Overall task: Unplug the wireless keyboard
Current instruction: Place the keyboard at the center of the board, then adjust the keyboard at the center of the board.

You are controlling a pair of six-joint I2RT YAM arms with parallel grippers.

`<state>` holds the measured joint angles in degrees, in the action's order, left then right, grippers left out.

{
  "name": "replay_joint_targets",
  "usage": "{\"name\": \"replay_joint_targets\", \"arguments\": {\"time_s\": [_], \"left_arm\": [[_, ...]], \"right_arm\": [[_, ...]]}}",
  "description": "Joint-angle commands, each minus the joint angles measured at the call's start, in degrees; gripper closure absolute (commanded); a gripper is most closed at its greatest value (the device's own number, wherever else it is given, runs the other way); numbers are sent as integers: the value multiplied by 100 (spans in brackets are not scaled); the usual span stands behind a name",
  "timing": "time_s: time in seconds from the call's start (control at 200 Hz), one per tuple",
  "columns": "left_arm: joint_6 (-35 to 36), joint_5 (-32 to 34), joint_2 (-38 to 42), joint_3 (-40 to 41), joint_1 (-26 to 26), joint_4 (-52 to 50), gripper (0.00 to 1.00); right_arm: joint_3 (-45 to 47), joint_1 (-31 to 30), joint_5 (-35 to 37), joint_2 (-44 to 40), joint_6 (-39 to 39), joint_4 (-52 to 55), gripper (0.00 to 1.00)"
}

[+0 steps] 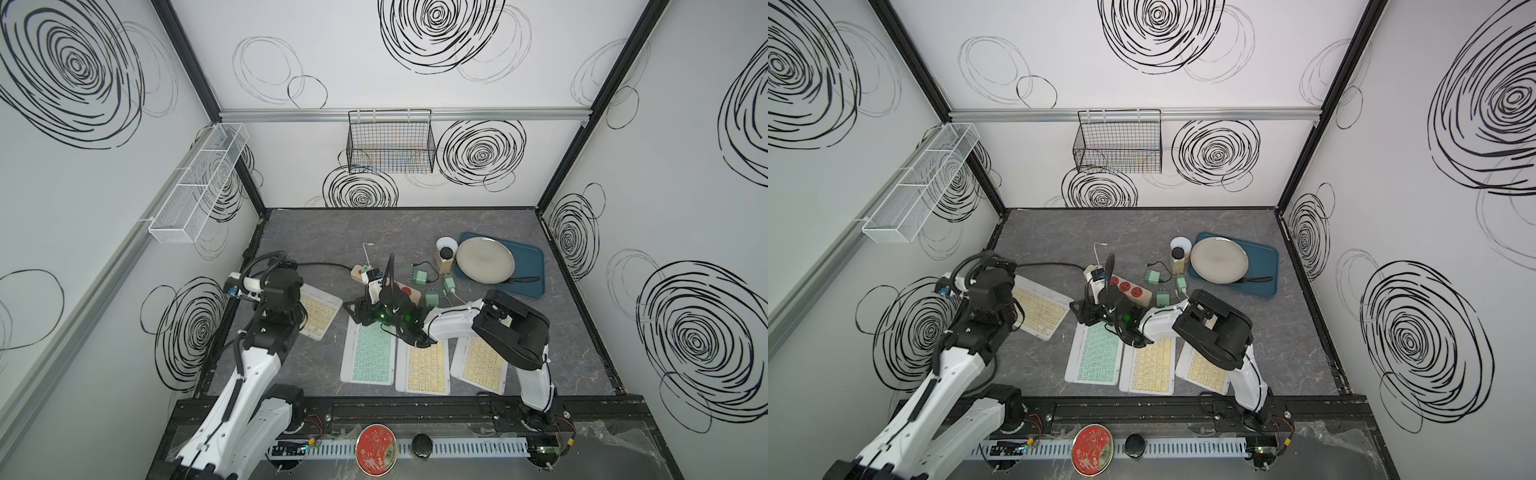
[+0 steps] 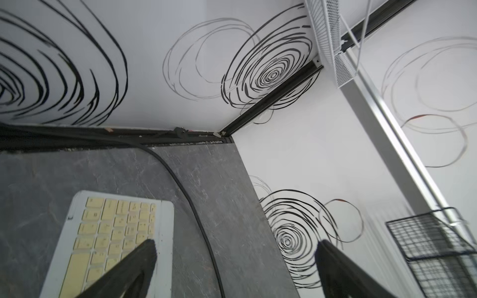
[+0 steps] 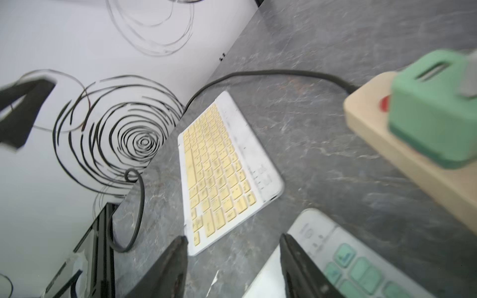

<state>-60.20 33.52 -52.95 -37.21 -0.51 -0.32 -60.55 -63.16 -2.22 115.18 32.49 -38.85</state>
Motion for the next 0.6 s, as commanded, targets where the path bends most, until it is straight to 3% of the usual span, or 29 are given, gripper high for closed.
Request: {"name": "replay_joint_targets", "arguments": {"time_s": [0.0,0.11,0.245,0.485,0.59], "left_arm": [[1528,-2387,-1038,-241,727,808,1],[1965,-2546,-2112,-609,696,957,1],[2228,-2679,-3076,-1106,585,942,1],[2345,-2906,-4222,-1951,614,647,1],[2071,-2630,-4570,-2202,613,359,1]], "right_arm": [[-375,-430,383,-78,-1240,774,49],[-747,-874,636,140,-2001,1192,49],[-1123,-1207,934,510,-2327,1473,48],[-1640,-1398,2107,1111,-2594,1957,43],[-1799,-1396,2396,1300,-2707,2160,43]]}}
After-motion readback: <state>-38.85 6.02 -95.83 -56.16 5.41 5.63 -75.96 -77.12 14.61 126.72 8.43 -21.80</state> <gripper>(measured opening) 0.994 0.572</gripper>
